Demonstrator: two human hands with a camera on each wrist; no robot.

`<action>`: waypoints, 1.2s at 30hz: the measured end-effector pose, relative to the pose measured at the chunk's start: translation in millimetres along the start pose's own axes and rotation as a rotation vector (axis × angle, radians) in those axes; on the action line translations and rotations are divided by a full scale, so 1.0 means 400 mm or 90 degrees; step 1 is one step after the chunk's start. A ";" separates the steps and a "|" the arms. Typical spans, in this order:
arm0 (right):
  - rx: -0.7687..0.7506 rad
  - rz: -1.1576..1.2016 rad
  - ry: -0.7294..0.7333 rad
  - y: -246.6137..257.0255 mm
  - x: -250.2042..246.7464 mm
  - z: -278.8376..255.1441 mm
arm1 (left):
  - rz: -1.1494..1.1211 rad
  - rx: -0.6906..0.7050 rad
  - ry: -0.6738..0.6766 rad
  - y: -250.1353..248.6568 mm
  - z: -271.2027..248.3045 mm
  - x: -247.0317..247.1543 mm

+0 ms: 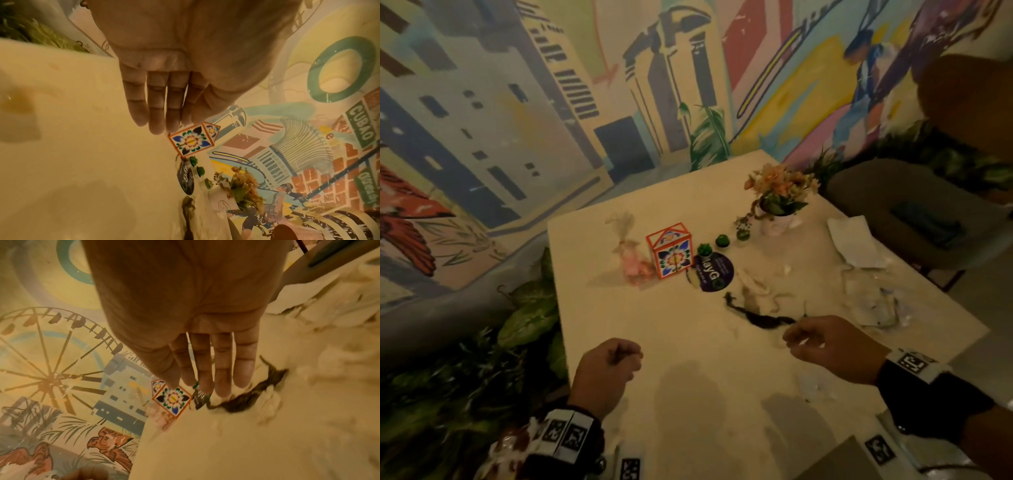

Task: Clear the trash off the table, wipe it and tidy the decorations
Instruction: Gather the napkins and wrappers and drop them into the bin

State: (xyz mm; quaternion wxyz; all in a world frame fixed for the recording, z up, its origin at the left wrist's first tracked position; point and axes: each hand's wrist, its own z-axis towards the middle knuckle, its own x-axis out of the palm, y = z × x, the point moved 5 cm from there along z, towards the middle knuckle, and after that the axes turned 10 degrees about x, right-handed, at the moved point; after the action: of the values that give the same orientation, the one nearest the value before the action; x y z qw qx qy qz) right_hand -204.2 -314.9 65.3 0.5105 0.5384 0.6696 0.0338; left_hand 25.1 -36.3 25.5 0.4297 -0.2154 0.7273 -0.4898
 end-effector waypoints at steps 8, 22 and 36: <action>0.026 -0.054 -0.036 -0.118 -0.218 0.136 | 0.090 0.058 0.068 -0.151 0.042 0.214; 0.144 -0.076 -0.124 -0.283 -0.415 0.217 | 0.331 0.115 0.174 -0.228 0.175 0.419; 0.123 -0.419 0.156 -0.500 -0.456 0.458 | 0.355 -0.321 0.088 -0.202 0.272 0.678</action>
State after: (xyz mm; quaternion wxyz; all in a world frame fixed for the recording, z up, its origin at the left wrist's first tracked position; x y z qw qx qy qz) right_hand -228.1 -628.8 -23.0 0.3565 0.3316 0.8635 -0.1315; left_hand -38.4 -327.5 -30.9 0.4300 -0.0746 0.8829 -0.1734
